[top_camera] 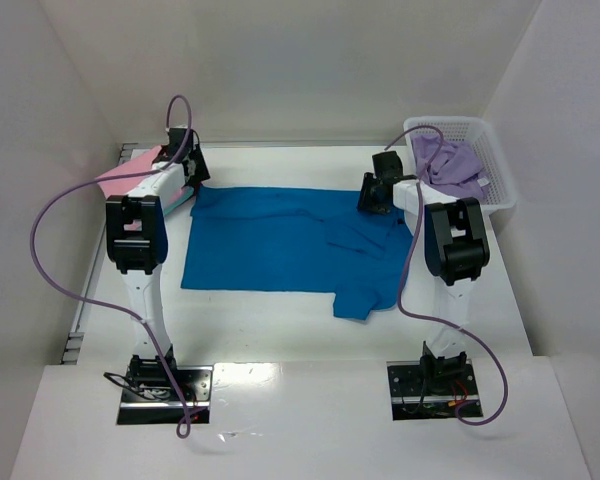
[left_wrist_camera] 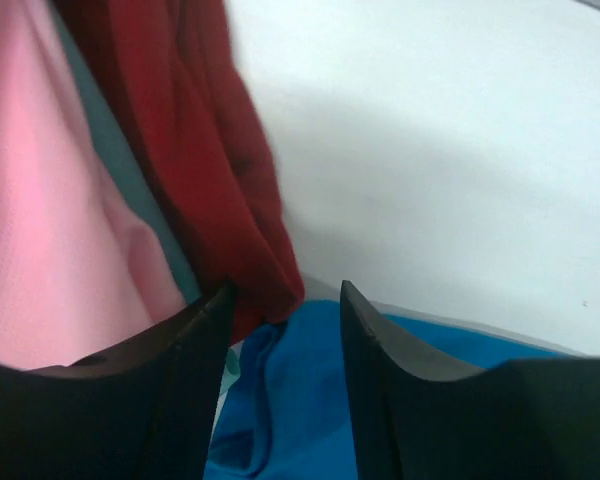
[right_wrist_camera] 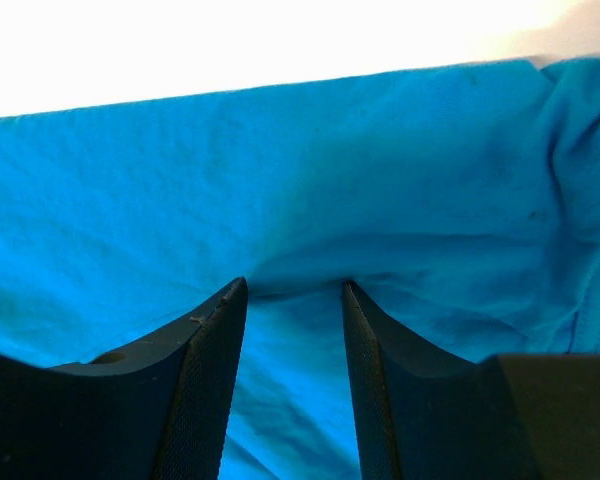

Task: Fold and stack the t-shirts
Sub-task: Fold the flattened tshirt in 1/3 of the way

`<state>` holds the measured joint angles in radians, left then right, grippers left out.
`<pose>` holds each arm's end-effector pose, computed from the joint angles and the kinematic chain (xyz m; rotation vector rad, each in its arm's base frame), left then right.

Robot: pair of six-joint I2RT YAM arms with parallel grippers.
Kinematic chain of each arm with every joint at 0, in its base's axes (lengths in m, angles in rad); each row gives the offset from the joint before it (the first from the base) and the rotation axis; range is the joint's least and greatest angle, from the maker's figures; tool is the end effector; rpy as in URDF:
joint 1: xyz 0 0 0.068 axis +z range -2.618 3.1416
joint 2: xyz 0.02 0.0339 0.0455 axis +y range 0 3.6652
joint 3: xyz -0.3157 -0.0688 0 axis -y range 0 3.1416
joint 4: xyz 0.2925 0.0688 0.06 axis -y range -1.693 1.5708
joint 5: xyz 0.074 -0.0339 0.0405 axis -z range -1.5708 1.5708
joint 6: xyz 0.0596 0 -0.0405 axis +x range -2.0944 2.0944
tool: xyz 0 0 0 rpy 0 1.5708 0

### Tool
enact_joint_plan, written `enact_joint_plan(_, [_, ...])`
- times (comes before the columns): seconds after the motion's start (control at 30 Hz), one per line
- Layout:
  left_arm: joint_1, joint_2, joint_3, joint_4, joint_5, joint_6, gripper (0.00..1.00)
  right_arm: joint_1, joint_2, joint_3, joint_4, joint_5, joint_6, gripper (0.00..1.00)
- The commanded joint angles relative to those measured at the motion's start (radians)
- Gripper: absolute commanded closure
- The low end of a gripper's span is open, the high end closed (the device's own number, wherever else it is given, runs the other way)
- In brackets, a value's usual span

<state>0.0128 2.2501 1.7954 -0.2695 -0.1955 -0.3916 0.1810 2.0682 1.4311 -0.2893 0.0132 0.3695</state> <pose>0.6065 0.0193 0.1968 -0.5556 2.2096 0.0261 0.5133 0.0931 0.1584 0.2417 2.4981 0.2118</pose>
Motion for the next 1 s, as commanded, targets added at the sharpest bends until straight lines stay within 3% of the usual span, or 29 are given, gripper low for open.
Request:
enact_joint_plan(0.0, [0.007, -0.038, 0.051, 0.062, 0.074, 0.020, 0.39, 0.000, 0.009, 0.052, -0.033, 0.019, -0.006, 0.51])
enact_joint_plan(0.07, [0.007, -0.070, 0.051, 0.072, 0.154, 0.033, 0.22, 0.000, -0.032, 0.064, -0.033, 0.008, -0.006, 0.47])
enact_joint_plan(0.17, [0.007, -0.112, 0.042, 0.072, 0.223, 0.053, 0.15, 0.000, -0.072, 0.091, -0.042, -0.022, -0.006, 0.44])
enact_joint_plan(0.2, [0.007, -0.151, 0.033, 0.061, 0.269, 0.072, 0.07, 0.000, -0.150, 0.100, -0.042, -0.047, 0.005, 0.38])
enact_joint_plan(0.27, [0.007, -0.197, 0.019, 0.024, 0.315, 0.086, 0.05, 0.000, -0.190, 0.100, -0.042, -0.047, 0.005, 0.31])
enact_joint_plan(0.3, [0.007, -0.251, -0.016, -0.009, 0.408, 0.100, 0.00, 0.000, -0.248, 0.100, -0.066, -0.059, 0.005, 0.21])
enact_joint_plan(0.4, [0.016, -0.358, -0.140, -0.019, 0.488, 0.100, 0.00, 0.000, -0.339, 0.045, -0.093, -0.070, 0.014, 0.13])
enact_joint_plan(0.5, [0.016, -0.479, -0.278, -0.016, 0.444, 0.076, 0.00, 0.000, -0.477, -0.099, -0.093, -0.029, 0.045, 0.00])
enact_joint_plan(0.73, [0.016, -0.664, -0.507, -0.025, 0.426, 0.002, 0.00, -0.020, -0.692, -0.310, -0.152, -0.008, 0.124, 0.00])
enact_joint_plan(0.97, [0.016, -0.923, -0.728, -0.054, 0.438, -0.076, 0.00, -0.020, -0.743, -0.428, -0.269, -0.039, 0.174, 0.00])
